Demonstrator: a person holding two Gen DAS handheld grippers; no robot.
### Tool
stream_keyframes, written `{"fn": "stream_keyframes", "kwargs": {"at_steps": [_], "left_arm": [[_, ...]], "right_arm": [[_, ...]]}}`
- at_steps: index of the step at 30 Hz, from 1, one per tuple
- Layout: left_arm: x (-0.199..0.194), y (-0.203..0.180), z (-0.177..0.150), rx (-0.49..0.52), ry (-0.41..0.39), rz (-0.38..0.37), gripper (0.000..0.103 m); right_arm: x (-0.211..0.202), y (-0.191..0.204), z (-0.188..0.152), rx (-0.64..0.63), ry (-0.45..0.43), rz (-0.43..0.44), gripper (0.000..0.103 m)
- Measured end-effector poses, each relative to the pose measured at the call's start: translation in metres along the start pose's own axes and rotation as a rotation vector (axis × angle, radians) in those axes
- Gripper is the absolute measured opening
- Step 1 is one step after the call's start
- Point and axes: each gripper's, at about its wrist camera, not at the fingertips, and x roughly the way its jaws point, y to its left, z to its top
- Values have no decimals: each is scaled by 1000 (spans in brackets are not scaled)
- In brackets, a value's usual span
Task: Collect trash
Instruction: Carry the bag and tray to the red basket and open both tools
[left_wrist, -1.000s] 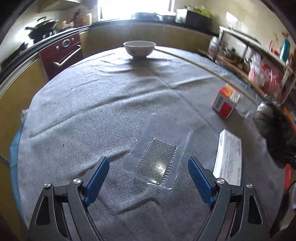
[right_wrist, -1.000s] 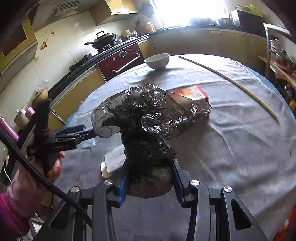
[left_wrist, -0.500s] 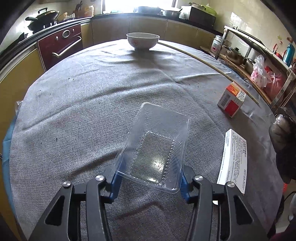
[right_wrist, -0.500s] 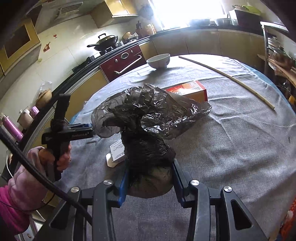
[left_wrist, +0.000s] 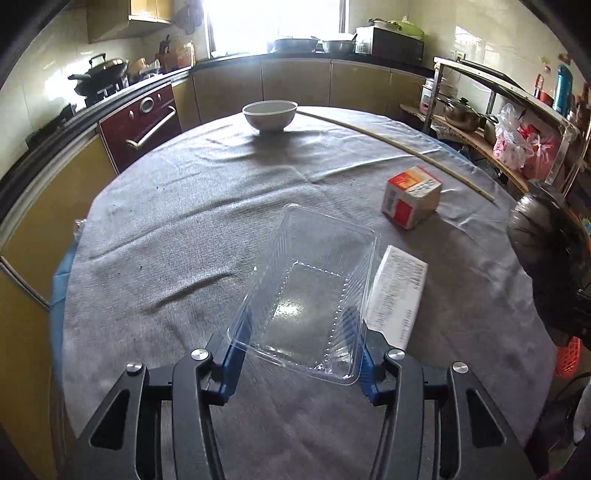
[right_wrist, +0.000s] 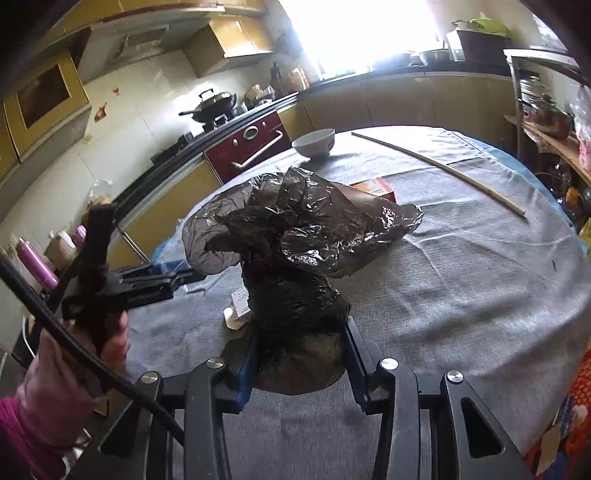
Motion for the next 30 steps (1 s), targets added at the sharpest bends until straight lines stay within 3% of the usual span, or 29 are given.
{"fn": "stream_keyframes", "kwargs": {"at_steps": [9, 16, 30], "left_arm": [[-72, -44, -14, -13, -105, -16, 53], [-112, -74, -23, 33, -162, -22, 53], [-158, -126, -34, 104, -234, -11, 53]], "right_arm": [[-41, 5, -14, 5, -74, 23, 45], [-70, 13, -25, -5, -126, 43, 45], [-129, 7, -51, -5, -204, 63, 45]]}}
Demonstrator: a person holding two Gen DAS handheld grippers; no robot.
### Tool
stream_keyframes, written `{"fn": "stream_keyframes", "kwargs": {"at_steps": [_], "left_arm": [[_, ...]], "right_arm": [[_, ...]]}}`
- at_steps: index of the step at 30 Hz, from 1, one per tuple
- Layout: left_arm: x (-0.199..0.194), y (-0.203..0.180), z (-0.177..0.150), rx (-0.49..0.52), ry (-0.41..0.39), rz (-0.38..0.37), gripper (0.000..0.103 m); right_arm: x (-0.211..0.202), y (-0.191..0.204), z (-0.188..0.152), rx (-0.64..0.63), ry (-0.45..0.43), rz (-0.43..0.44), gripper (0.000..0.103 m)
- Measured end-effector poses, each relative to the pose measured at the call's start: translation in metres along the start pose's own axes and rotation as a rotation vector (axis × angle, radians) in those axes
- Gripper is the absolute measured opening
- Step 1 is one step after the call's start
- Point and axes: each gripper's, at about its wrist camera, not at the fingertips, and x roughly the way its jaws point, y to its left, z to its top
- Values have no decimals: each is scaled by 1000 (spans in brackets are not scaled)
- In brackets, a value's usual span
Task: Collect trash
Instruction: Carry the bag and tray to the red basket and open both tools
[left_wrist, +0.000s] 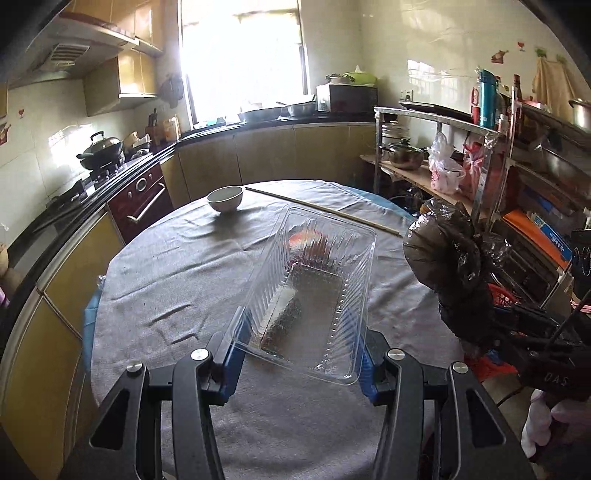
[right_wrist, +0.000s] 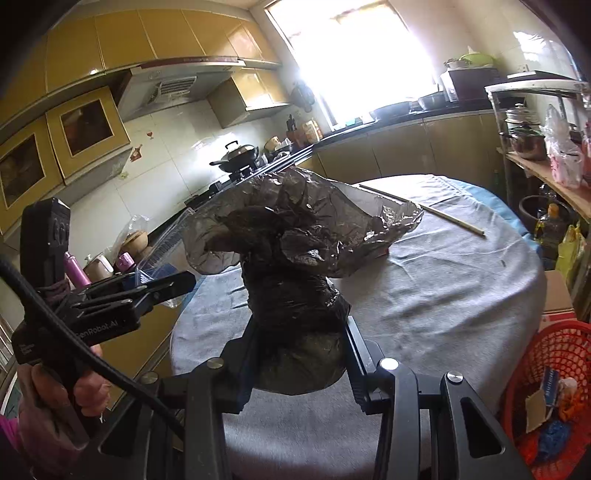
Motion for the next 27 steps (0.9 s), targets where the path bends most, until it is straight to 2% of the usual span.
{"fn": "stream_keyframes", "kwargs": {"at_steps": [15, 22, 27], "left_arm": [[28, -69, 7, 109, 63, -39, 53], [38, -123, 14, 209, 71, -85, 53], [57, -164, 18, 258, 104, -142, 53]], "right_arm": [[-32, -65, -16, 149, -55, -35, 45], [-67, -103, -27, 230, -113, -77, 45], [-91, -136, -38, 311, -145, -129, 45]]}}
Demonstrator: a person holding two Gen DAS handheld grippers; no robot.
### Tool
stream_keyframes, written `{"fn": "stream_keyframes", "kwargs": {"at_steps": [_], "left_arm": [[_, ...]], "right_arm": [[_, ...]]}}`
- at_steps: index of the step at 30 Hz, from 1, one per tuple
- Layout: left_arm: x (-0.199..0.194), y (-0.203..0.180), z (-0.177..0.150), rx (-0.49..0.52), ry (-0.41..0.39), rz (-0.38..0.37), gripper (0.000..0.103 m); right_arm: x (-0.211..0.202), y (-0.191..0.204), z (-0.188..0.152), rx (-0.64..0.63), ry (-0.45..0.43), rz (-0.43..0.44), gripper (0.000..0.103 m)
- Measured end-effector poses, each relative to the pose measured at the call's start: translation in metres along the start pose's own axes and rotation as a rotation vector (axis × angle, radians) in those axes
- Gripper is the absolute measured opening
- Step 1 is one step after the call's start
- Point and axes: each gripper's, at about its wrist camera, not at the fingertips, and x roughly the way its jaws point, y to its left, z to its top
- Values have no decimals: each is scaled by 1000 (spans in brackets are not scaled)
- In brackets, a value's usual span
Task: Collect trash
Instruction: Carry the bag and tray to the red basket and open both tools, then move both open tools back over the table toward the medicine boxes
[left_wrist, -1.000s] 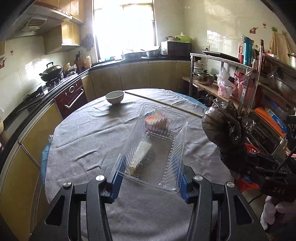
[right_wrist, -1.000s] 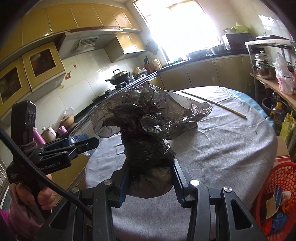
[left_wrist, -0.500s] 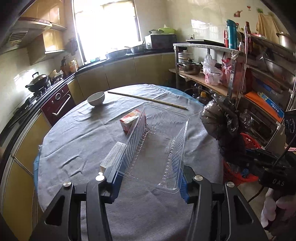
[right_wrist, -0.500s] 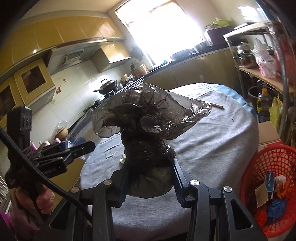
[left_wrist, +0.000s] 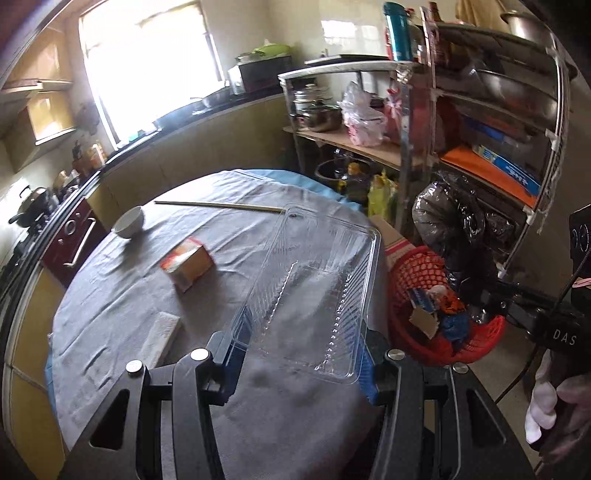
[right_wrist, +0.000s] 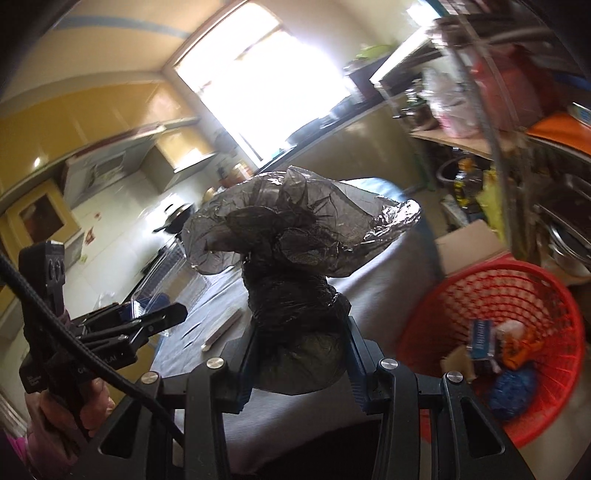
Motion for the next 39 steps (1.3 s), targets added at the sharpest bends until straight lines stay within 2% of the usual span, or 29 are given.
{"fn": "stream_keyframes", "kwargs": {"at_steps": [8, 16, 20, 23, 26, 31, 39], "left_arm": [[33, -51, 11, 71, 66, -72, 53], [57, -107, 29, 164, 101, -140, 54], [77, -133, 42, 193, 145, -173, 56], [90, -145, 48, 212, 167, -150, 61], [90, -141, 48, 193, 166, -168, 62], [84, -121, 37, 186, 160, -141, 62], [60, -59, -3, 85, 167, -95, 62]], "right_arm": [[-39, -65, 2, 117, -65, -90, 45], [-64, -116, -3, 250, -81, -152, 45], [-64, -135, -8, 338, -74, -146, 51], [-58, -152, -11, 411, -62, -123, 62], [-57, -165, -17, 459, -55, -109, 62], [-72, -176, -19, 485, -91, -126, 62], [-79, -165, -8, 464, -110, -115, 62]]}}
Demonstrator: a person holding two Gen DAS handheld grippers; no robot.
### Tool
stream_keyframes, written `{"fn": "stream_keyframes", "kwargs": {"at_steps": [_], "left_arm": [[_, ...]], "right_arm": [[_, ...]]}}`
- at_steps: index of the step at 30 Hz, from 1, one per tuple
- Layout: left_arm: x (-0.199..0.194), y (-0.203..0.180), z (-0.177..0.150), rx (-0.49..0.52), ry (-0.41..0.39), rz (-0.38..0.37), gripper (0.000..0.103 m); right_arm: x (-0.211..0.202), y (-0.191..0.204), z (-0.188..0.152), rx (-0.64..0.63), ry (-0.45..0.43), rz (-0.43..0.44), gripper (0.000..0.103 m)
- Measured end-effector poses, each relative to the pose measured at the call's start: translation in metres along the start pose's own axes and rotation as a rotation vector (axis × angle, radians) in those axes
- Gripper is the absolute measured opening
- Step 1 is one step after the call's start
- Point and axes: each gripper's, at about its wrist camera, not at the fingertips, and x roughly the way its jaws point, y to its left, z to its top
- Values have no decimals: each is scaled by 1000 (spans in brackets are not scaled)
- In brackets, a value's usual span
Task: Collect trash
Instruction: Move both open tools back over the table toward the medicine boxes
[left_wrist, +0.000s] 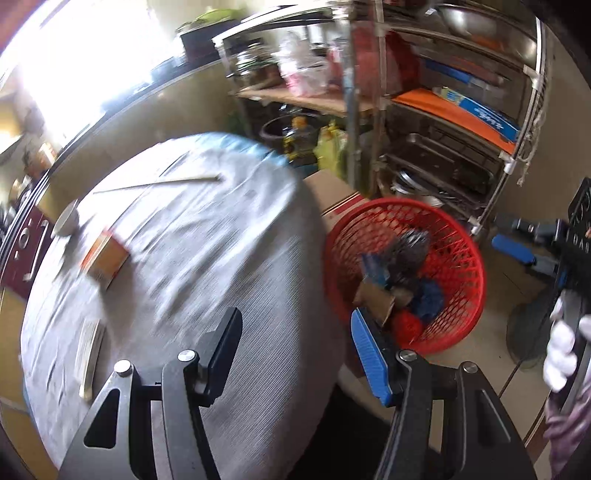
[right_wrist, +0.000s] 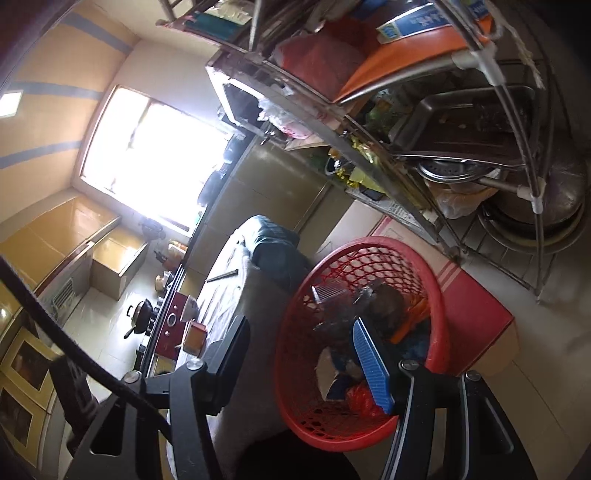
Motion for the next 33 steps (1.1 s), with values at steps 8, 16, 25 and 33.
{"fn": "stream_keyframes", "kwargs": {"at_steps": [8, 16, 25, 33], "left_arm": [[-33, 93, -70, -213, -13, 120, 62], [-58, 188, -127, -435, -19, 252, 68], [-58, 239, -158, -546, -16, 275, 68], [-32, 262, -153, -579, 11, 215, 68]], "right_arm": [[21, 29, -12, -58, 60, 14, 62], [49, 68, -31, -138, 133, 28, 62], [77, 103, -56, -223, 214, 32, 62], [96, 119, -70, -275, 265, -5, 62]]}}
